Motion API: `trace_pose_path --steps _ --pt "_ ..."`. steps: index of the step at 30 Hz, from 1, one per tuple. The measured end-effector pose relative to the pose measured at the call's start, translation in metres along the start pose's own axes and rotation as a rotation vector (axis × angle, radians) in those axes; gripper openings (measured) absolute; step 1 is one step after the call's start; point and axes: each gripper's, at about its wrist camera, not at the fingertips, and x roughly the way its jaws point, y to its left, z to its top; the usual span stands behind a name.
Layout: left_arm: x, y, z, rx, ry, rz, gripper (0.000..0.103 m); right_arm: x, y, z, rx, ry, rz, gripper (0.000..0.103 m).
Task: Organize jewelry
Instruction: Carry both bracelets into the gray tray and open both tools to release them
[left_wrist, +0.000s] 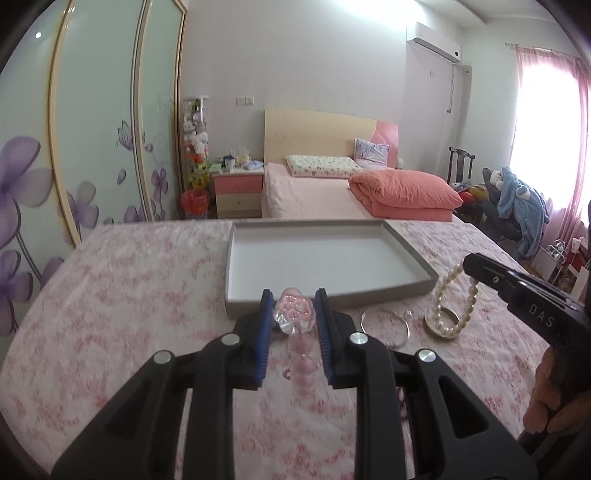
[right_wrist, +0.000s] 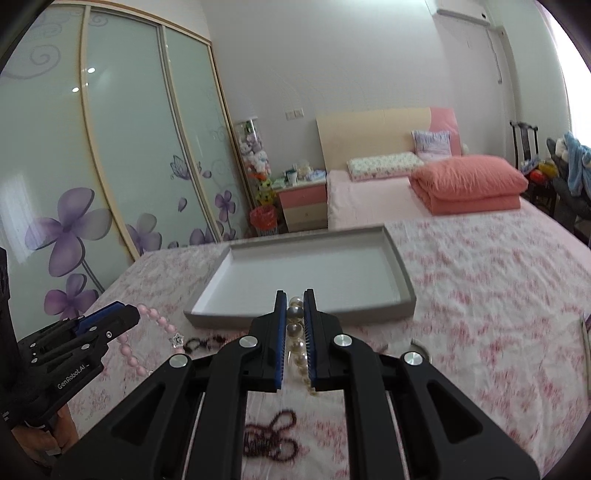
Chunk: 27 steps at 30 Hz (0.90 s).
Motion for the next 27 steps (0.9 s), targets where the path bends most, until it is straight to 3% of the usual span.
trace_pose_path --steps 13,27 --pt "0.049 0.004 0.054 -0.018 -0.037 0.01 0.023 0.039 -0.001 0.05 -0.041 -0.085 -0.021 0.01" --pt "0.156 0.015 0.087 -0.037 0.028 0.026 0.023 0.158 -0.023 0.077 0.007 0.033 -0.055 0.01"
